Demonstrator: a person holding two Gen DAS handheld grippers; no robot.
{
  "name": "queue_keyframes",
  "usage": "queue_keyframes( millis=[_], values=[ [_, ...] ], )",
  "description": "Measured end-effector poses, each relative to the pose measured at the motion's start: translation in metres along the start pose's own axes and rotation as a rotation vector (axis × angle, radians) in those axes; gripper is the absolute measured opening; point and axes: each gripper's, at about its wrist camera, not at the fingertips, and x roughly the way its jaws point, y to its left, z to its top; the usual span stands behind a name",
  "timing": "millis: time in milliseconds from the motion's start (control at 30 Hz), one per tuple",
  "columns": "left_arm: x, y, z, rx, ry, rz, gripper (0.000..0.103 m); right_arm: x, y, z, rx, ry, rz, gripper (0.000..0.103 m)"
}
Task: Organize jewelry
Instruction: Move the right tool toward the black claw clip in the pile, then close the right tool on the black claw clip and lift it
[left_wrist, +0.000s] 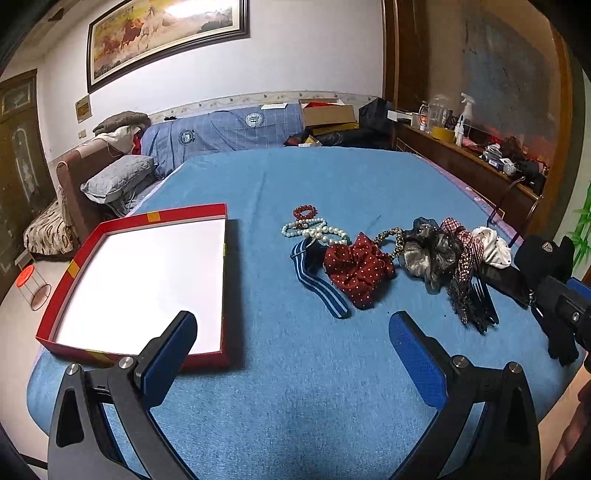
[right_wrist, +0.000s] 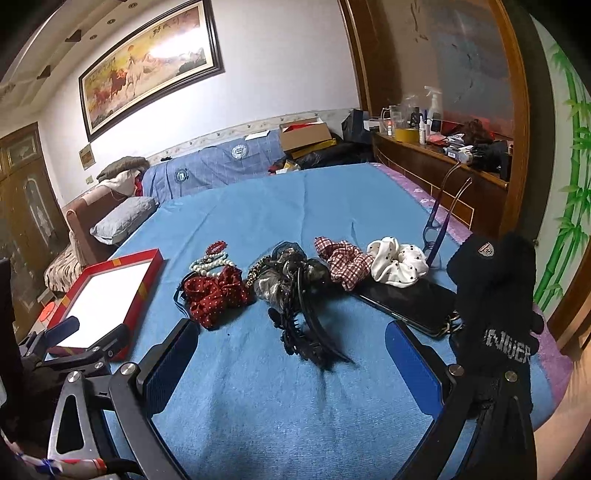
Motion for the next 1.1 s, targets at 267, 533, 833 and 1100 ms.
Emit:
queue_keyframes(
  millis=[267, 533, 833, 1100],
  values=[
    [0.002, -0.001, -0.002, 0.001, 0.012, -0.003, 0.103, 0.004, 0.000, -0.001, 0.007, 0.011, 0.010, 0.103],
    [0.006, -0.002, -0.004, 0.000, 0.024, -0.007, 0.103, 0.008, -0.001, -0.003, 0.021, 0.020, 0.035, 0.103],
    [0.018, 0.022, -0.009, -0.048, 0.066, -0.019, 0.103, 0.020, -0.002, -0.005, 0.006, 0.065, 0.097, 0.079],
    [0.029, 0.031, -0.008, -0.051, 0.109, -0.076, 0.103, 0.036, -0.002, -0.008, -0.020, 0.108, 0.106, 0.071]
  ],
)
